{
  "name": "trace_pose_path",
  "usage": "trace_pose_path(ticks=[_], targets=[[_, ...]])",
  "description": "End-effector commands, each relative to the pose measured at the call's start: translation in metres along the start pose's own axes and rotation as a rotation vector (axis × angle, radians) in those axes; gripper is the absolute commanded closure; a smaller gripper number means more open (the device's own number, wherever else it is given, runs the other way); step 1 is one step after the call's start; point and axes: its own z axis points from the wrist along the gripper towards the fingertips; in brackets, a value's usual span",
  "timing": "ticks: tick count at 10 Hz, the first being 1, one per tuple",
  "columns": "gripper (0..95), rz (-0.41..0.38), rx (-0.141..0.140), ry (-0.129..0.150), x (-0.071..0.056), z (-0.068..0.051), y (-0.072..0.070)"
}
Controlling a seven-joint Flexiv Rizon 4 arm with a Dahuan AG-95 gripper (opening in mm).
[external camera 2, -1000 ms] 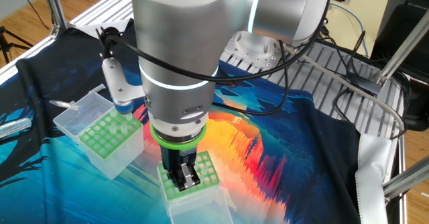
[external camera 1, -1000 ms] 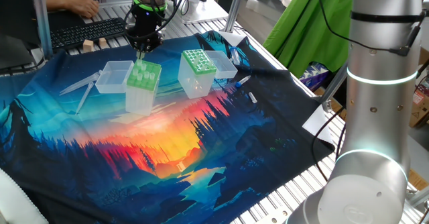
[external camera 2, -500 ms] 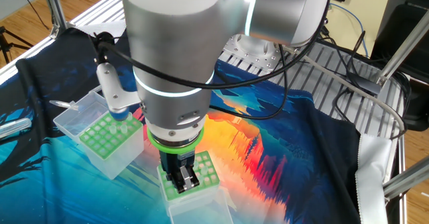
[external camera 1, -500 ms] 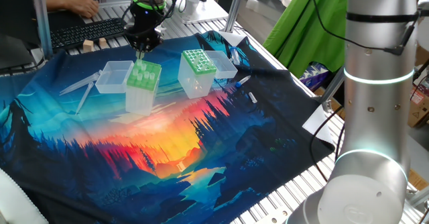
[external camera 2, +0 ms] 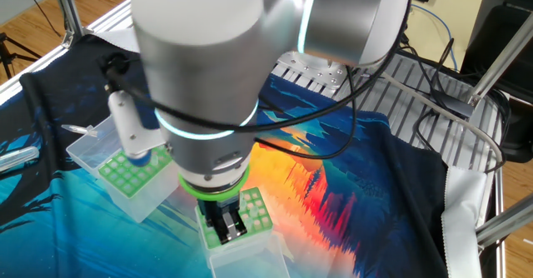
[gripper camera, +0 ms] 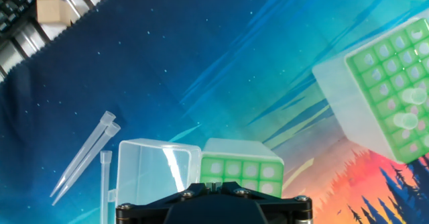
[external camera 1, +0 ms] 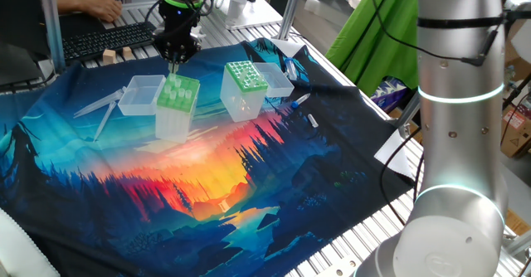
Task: Transfer all large pipette tips from one holder to another
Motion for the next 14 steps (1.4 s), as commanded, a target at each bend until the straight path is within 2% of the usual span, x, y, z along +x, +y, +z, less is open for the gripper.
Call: trace_pose_path(ticks=[1,2,3,7,12,14], targets=[[95.0,0.008,-0.007,0.004,0.001,0.0004,-0.0003],[95.0,0.026,-0.002,0.001,0.001,0.0004,-0.0003],[76.0,0.028,0.0,-0.001,0.001,0.0004,-0.0003],[76.0,0.033,0.002,-0.012,0.001,0.0004,-0.0003],[76.0,0.037,-0.019,-0.043,0.0,0.0041,0.0018],[76.0,0.038,-0.02,-0.044,-0.0002,0.0059,0.0024]])
